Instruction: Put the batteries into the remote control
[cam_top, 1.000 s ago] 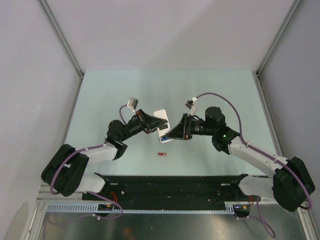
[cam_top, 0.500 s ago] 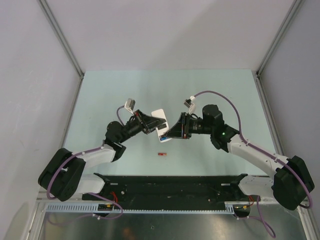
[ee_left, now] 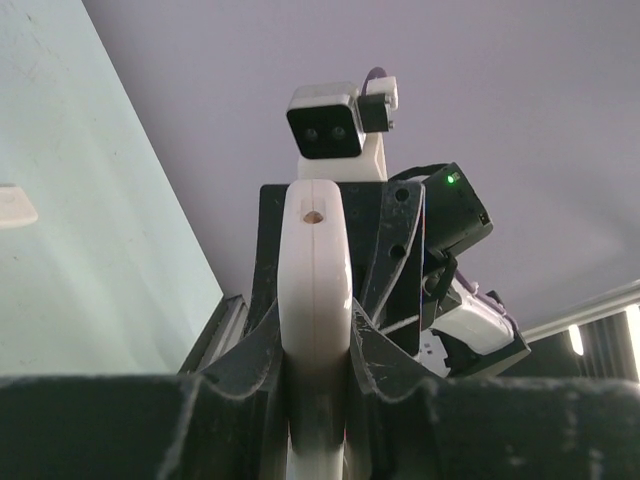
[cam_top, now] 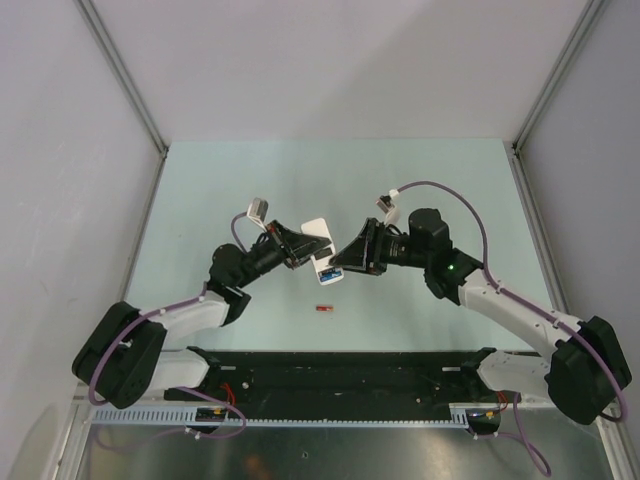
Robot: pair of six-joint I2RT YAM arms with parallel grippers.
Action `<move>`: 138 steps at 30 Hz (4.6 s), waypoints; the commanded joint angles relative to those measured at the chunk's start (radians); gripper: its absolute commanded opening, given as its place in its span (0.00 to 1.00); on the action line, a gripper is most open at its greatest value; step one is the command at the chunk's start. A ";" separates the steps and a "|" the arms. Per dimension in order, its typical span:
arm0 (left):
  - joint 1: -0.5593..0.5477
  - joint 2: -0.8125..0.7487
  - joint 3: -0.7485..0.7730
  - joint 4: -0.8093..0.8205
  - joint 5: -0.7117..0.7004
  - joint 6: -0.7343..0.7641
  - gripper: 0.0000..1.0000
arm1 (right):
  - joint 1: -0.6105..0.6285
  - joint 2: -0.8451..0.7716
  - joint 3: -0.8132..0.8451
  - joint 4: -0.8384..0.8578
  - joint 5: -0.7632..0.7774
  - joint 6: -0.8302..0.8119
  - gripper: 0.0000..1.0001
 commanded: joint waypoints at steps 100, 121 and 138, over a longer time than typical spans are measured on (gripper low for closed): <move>0.039 -0.180 -0.135 -0.116 -0.030 0.085 0.00 | 0.080 -0.172 0.085 -0.564 0.716 -0.334 0.58; 0.059 -0.337 -0.273 -0.116 0.055 0.112 0.00 | -0.088 0.258 0.064 -0.495 0.967 -0.360 0.77; 0.057 -0.367 -0.295 -0.116 0.048 0.117 0.00 | -0.136 0.366 0.093 -0.413 0.930 -0.383 0.97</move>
